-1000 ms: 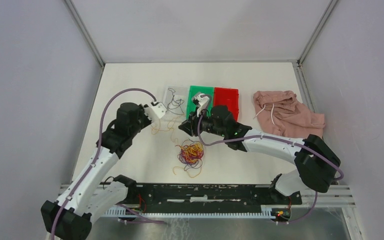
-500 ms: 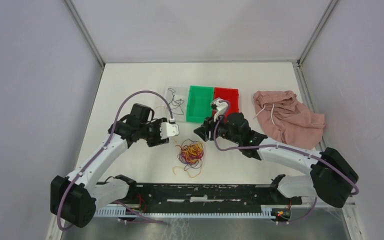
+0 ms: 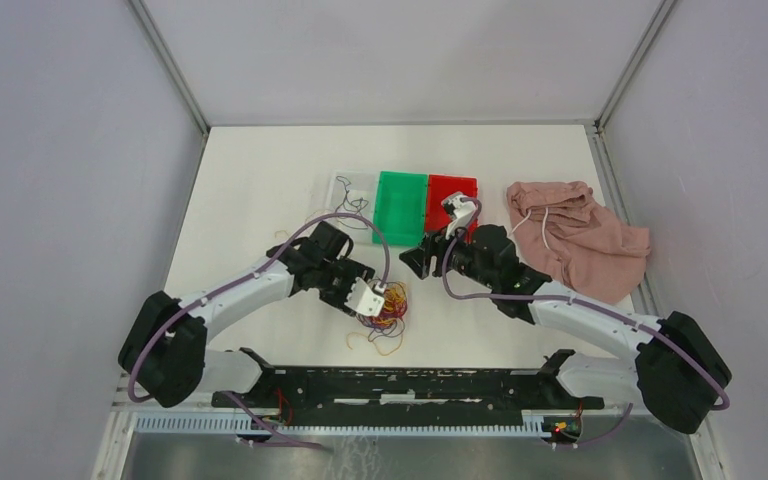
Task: Untangle the cables
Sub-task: Untie the cable.
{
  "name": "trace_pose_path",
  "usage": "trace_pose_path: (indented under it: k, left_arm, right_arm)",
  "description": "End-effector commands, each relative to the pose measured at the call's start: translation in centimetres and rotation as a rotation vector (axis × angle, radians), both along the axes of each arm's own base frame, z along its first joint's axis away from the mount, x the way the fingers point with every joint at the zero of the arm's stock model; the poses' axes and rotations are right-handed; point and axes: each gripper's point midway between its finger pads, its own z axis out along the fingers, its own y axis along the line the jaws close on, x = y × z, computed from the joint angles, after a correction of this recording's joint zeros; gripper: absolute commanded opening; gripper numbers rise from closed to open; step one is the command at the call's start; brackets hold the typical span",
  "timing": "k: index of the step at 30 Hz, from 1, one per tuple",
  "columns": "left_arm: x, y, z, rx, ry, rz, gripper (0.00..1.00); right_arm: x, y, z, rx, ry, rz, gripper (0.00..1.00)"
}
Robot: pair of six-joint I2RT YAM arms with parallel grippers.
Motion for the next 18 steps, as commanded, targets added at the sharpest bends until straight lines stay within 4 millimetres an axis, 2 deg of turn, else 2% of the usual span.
trace_pose_path:
  k: [1, 3, 5, 8, 10, 12, 15, 18]
  left_arm:
    - [2.2, -0.9, 0.2, 0.032, -0.175, -0.165, 0.62]
    - [2.8, -1.1, 0.2, 0.025, -0.202, -0.167, 0.56]
    - [3.4, -1.4, 0.3, 0.021, -0.238, -0.172, 0.45]
    - [4.1, -1.6, 0.8, 0.022, -0.284, -0.185, 0.18]
    - [4.0, -1.7, 1.5, 0.005, -0.278, -0.176, 0.08]
    - [3.3, -2.0, 2.2, -0.022, -0.249, -0.174, 0.03]
    - [2.6, -2.3, 3.7, -0.076, -0.237, -0.159, 0.03]
    - [2.5, -2.1, 6.2, -0.125, -0.243, -0.086, 0.03]
  right_arm:
    - [0.2, -0.1, 2.7, 0.077, -0.046, 0.005, 0.66]
    - [0.2, 0.0, 3.1, 0.088, -0.05, 0.015, 0.65]
    - [0.0, 0.2, 3.2, 0.097, -0.051, 0.029, 0.66]
    - [-0.4, 0.7, 3.1, 0.108, -0.055, 0.066, 0.67]
    - [-0.6, 1.0, 3.1, 0.122, -0.057, 0.09, 0.71]
    - [-0.8, 1.6, 2.6, 0.123, -0.041, 0.121, 0.73]
    - [-1.3, 2.7, 2.1, 0.126, -0.024, 0.192, 0.75]
    - [-2.0, 3.5, 1.7, 0.132, -0.033, 0.259, 0.76]
